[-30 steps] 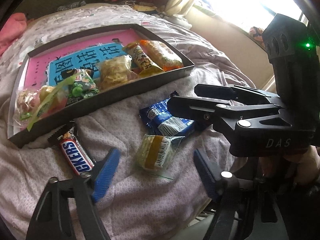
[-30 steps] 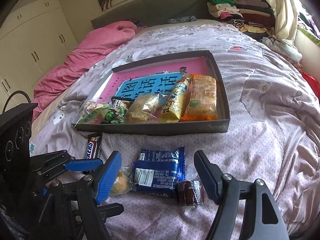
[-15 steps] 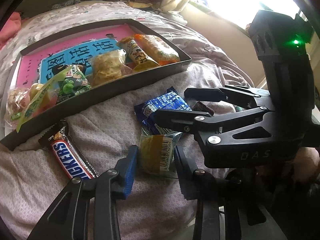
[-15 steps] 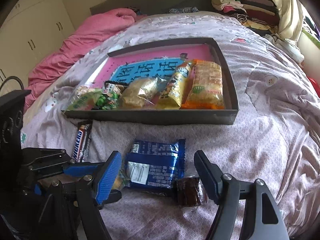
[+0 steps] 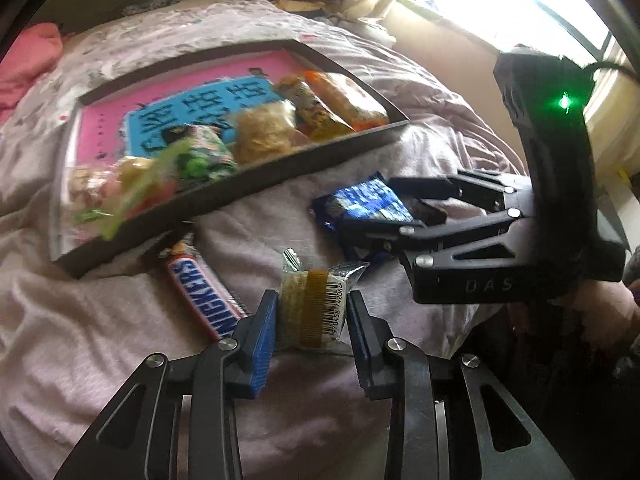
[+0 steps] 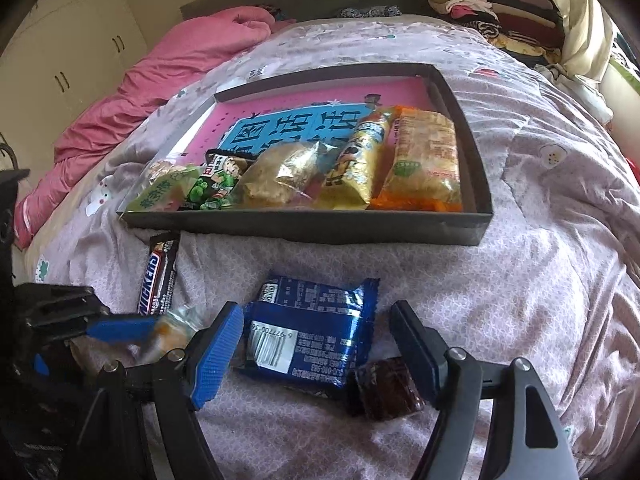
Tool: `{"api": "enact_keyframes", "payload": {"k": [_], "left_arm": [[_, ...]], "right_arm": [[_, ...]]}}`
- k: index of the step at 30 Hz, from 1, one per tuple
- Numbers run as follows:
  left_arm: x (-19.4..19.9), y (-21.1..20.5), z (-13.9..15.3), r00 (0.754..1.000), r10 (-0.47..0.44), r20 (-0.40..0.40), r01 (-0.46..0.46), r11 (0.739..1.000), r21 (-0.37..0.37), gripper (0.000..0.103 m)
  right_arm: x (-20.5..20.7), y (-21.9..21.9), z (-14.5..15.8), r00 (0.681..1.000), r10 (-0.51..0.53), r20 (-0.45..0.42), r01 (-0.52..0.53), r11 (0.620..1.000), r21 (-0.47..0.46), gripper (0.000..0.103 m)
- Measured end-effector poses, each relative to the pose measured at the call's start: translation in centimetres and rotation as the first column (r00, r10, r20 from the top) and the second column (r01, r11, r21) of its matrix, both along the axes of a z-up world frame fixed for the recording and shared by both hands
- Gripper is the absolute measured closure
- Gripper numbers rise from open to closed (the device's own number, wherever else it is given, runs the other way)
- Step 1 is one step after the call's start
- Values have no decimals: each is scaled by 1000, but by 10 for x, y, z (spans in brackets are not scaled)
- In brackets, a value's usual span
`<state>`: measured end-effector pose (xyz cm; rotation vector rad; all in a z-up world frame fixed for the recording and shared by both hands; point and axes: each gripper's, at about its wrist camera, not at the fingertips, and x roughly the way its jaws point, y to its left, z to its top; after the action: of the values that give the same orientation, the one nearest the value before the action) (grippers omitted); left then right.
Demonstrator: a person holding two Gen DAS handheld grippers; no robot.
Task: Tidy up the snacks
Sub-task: 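Close left gripper on clear bread bag while right closes on blue-wrapped bar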
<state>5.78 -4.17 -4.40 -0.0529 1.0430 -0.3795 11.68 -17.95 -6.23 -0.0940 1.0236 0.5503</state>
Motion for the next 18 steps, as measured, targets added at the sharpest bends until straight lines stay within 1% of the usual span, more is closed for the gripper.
{"api": "enact_keyframes", "payload": {"k": [3, 5, 10, 12, 13, 14, 18], "left_arm": [[0, 8, 8, 999, 27, 31, -27, 1000, -2, 68], [0, 15, 12, 998, 41, 46, -41, 999, -17, 68], [1, 21, 15, 996, 63, 57, -61, 998, -33, 68], [1, 23, 17, 996, 68, 61, -66, 997, -37, 68], [1, 23, 18, 995, 71, 66, -68, 997, -39, 68], [2, 21, 18, 995, 74, 71, -71, 997, -40, 68], [0, 26, 27, 990, 96, 103, -91, 994, -55, 68]], "right_arm": [[-2, 6, -1, 1000, 22, -2, -22, 1000, -5, 27], [-5, 12, -3, 999, 38, -2, -38, 999, -15, 27], [-13, 28, -8, 996, 89, 8, -88, 995, -51, 28], [-17, 37, -11, 992, 124, 20, -122, 989, -87, 34], [-20, 40, -12, 990, 140, 27, -137, 985, -102, 35], [-24, 46, -14, 985, 170, 35, -165, 979, -117, 42], [-31, 52, -13, 976, 213, 49, -206, 971, -124, 44]]}}
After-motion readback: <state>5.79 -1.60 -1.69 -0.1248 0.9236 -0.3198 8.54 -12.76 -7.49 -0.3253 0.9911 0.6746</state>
